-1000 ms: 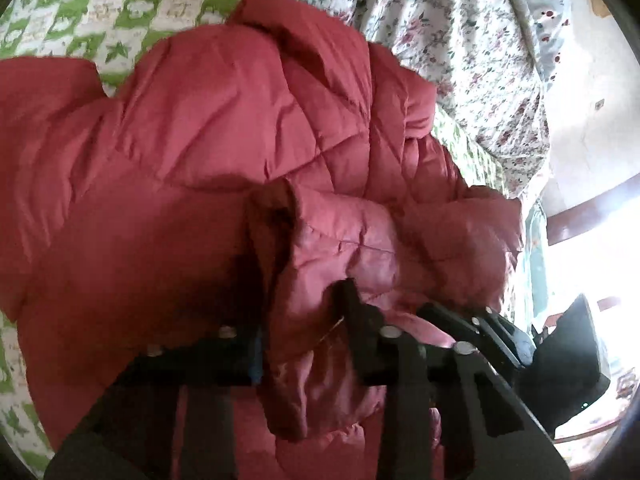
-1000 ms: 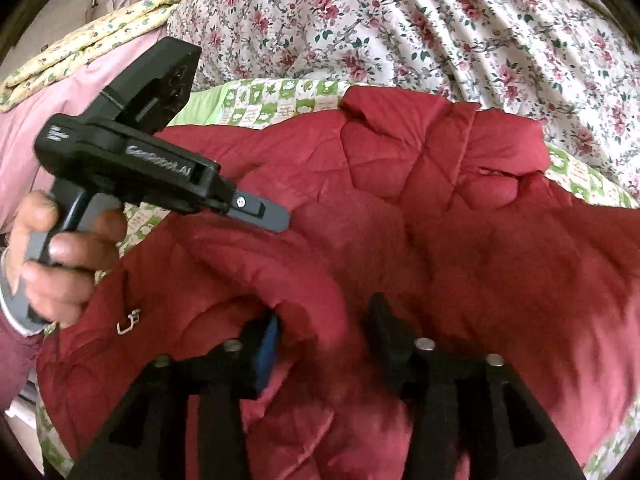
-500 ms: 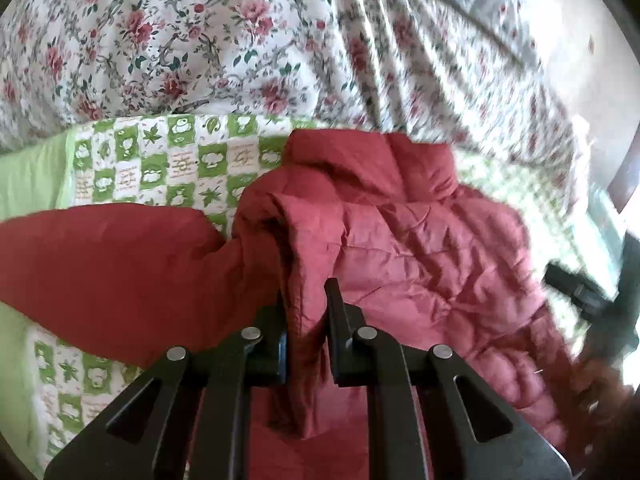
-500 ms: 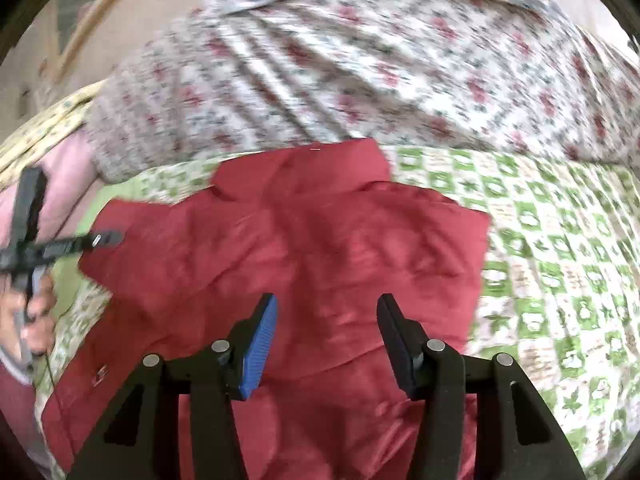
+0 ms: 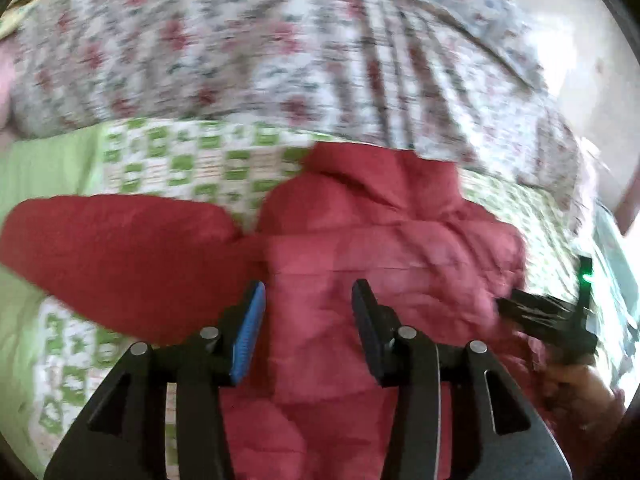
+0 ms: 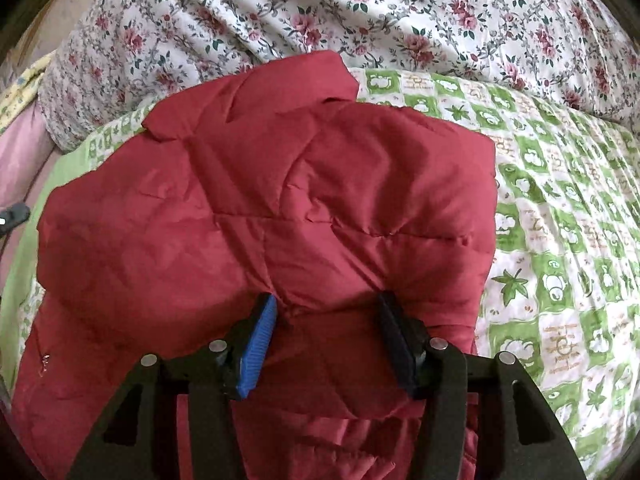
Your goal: Fold large clothes
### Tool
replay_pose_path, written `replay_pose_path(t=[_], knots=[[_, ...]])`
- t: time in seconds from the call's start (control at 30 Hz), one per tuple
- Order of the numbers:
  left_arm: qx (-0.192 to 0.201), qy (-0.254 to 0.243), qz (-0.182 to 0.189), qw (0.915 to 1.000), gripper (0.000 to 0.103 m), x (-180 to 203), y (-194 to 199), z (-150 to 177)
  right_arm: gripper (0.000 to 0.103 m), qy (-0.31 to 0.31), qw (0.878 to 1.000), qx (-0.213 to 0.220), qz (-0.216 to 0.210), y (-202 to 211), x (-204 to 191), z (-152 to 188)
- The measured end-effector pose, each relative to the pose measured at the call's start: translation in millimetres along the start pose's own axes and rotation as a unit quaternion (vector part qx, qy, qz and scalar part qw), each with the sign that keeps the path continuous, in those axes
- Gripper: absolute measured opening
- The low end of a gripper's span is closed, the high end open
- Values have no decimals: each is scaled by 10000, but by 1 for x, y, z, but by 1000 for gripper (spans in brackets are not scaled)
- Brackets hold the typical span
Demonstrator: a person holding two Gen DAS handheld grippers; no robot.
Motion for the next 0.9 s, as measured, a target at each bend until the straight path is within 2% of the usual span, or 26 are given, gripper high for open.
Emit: replay_pose_path(t=[0.07, 0.13, 0.17, 0.27, 0.37, 0.43, 0.6, 0.9], knots=[[-164, -208, 42, 9996, 43, 18, -15, 6, 56, 67, 10000, -18, 62, -2, -2, -1], [-418, -388, -140, 9983, 43, 28, -42, 18, 59, 90, 9999, -29, 64, -3, -2, 0], [-549, -398, -194, 9975, 43, 29, -53, 24, 63, 58, 10000, -55, 49, -3, -1, 0], [-838, -218, -295, 9958, 43, 19, -80, 43, 63, -32, 9998, -50, 175, 5, -1, -4], [-849, -80, -282, 9960, 43, 16, -86, 48, 63, -115, 9995, 284, 32, 27, -11, -13], [-851, -130, -349, 9957, 43, 19, -87, 49, 65, -14, 9994, 358, 14, 32, -20, -15], [-839, -173, -382, 9956, 43, 20, -89, 52, 71, 164, 9987, -219, 435, -5, -15, 2], [-761, -219, -387, 9961, 43, 18, -91, 54, 77, 10, 9991, -197, 383, -14, -6, 5]])
Point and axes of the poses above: each gripper's, at about its wrist camera, not at the fingertips, and y roughly against the way its jaws point, x to its right, z to its underside, the point moved 4 cm from there along -y, roughly the way its jaws point, and after that the axes turned 6 degrees about x, right-handed, at the moved point
